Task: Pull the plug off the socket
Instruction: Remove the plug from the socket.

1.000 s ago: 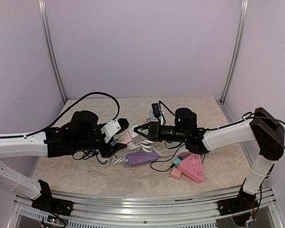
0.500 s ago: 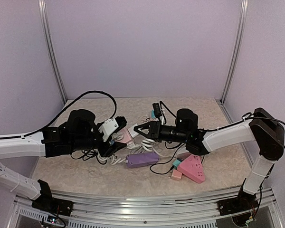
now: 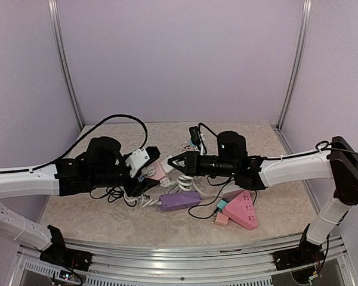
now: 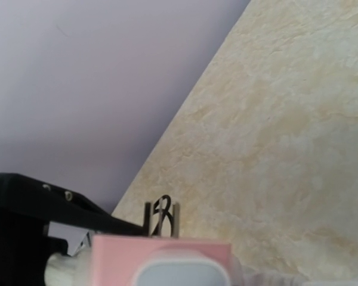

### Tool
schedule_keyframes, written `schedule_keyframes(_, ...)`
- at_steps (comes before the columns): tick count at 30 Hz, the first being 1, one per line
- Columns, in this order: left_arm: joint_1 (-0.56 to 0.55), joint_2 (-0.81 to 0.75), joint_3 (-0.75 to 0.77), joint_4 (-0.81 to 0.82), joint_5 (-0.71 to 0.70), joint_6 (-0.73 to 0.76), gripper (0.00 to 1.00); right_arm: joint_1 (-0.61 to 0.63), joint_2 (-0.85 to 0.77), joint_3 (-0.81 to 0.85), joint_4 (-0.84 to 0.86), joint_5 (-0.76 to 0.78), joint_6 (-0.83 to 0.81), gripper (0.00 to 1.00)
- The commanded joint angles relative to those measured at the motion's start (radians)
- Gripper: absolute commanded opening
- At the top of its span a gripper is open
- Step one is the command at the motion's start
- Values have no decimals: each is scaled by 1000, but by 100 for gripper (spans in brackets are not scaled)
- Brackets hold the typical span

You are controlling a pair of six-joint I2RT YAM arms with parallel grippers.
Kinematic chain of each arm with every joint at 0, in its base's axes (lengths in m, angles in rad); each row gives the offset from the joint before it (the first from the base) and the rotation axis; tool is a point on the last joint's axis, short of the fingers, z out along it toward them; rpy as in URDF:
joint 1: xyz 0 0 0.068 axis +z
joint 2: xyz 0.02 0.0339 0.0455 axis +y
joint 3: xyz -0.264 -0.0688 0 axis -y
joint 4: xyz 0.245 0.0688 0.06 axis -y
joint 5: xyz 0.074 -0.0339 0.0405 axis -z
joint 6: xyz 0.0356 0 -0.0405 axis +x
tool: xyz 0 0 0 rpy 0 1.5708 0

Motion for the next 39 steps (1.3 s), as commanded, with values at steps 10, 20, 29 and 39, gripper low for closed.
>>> schedule_keyframes(10, 14, -64, 72, 194, 103, -91, 8, -37, -12, -49, 125, -86, 32, 0)
schedule_keyframes(20, 13, -85, 63, 212, 150, -121, 4, -66, -9, -39, 88, -111, 77, 0)
schedule_keyframes(29, 14, -59, 78, 188, 124, -108, 5, -67, -39, 37, -77, -73, -3, 0)
schedule_keyframes(39, 33, -22, 141, 124, 90, -139, 6, 5, -72, 187, -395, 134, -137, 0)
